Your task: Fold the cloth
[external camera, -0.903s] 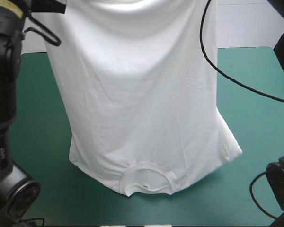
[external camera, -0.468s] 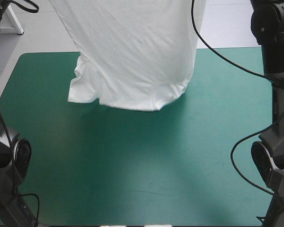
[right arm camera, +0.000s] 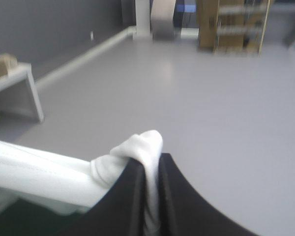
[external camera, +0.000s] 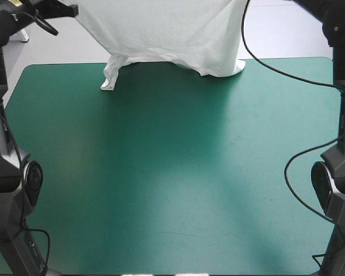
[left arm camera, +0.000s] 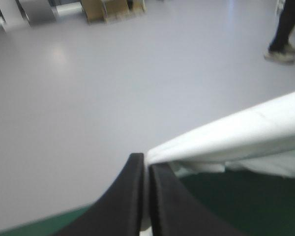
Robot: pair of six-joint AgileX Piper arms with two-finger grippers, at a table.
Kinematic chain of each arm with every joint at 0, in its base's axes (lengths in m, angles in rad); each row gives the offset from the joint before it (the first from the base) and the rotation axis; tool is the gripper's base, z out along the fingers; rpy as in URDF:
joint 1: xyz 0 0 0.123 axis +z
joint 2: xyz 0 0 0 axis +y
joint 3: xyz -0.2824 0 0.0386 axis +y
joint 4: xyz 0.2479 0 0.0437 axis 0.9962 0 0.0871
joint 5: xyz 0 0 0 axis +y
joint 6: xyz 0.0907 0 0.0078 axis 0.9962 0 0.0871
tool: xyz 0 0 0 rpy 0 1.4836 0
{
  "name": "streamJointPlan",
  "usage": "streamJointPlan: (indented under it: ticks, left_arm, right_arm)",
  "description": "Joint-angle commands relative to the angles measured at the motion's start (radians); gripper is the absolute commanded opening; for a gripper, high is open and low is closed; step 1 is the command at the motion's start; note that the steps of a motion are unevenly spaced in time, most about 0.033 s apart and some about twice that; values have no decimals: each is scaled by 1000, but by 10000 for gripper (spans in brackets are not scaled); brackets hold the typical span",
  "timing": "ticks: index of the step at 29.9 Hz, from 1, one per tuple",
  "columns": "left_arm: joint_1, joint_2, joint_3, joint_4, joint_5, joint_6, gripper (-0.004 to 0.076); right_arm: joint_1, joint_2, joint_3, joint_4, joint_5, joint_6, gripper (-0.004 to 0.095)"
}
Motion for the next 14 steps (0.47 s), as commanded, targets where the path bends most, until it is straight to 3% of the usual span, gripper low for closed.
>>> streamJointPlan:
  ticks: [1, 3, 7, 14]
  left_arm:
    - [17, 30, -16, 42, 91, -29, 19]
    - [17, 64, 9, 42, 161, -48, 19]
    - [5, 78, 106, 75, 258, -37, 19]
    - [0, -16, 457, 188, 258, -40, 19]
  right_arm:
    - [-33, 62, -17, -49, 212, 16, -17]
    - [-33, 125, -9, -43, 293, 41, -17]
    - [-31, 150, 138, 1, 293, 49, -17]
    - [-31, -13, 627, -26, 291, -24, -17]
